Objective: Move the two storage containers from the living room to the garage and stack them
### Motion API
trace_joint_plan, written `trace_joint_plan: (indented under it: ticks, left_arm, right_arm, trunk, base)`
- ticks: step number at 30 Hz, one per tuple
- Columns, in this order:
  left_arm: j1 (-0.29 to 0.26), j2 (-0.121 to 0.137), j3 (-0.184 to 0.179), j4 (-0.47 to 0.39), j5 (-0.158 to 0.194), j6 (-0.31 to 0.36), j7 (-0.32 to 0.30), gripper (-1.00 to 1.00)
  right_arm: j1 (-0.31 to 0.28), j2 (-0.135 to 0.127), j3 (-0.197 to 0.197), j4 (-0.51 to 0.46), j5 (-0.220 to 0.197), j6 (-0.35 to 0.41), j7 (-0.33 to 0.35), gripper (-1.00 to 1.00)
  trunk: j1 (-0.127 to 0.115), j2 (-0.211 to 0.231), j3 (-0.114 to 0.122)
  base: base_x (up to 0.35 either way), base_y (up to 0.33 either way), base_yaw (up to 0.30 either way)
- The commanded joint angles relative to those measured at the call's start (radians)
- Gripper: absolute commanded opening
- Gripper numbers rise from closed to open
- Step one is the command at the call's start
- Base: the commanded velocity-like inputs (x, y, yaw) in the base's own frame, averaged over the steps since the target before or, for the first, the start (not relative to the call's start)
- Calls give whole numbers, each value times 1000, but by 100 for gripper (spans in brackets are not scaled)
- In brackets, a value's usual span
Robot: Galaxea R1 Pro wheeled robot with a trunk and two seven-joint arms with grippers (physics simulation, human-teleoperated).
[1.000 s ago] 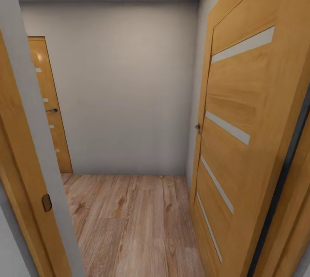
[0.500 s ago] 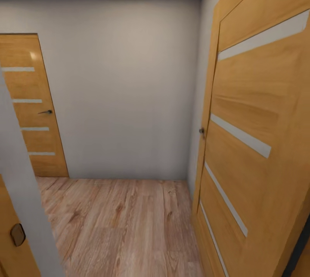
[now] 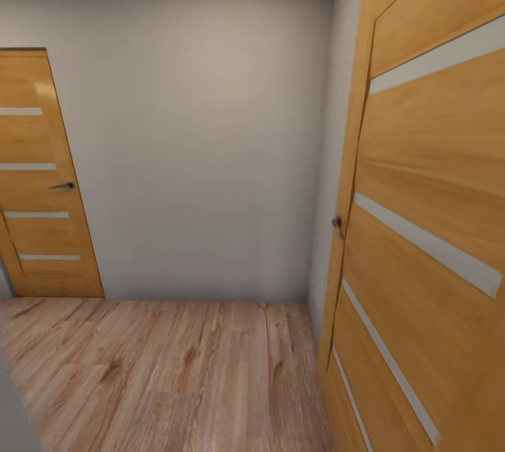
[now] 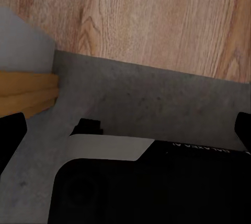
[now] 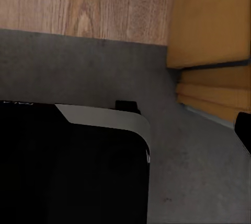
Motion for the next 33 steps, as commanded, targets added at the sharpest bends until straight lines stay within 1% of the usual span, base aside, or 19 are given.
trace_joint_plan:
  ticks: [1, 33]
  left_arm:
    - [-1, 0, -9, 1, 8, -3, 3, 100]
    - [-1, 0, -9, 1, 8, -6, 3, 100]
  right_arm:
    - [-1, 0, 8, 3, 1, -5, -5, 100]
    - [-1, 2, 6, 3, 0, -4, 4, 100]
  trunk:
    - [1, -1, -1]
    - [1, -1, -1]
  base:
    - [321, 0, 0]
    - [314, 0, 0]
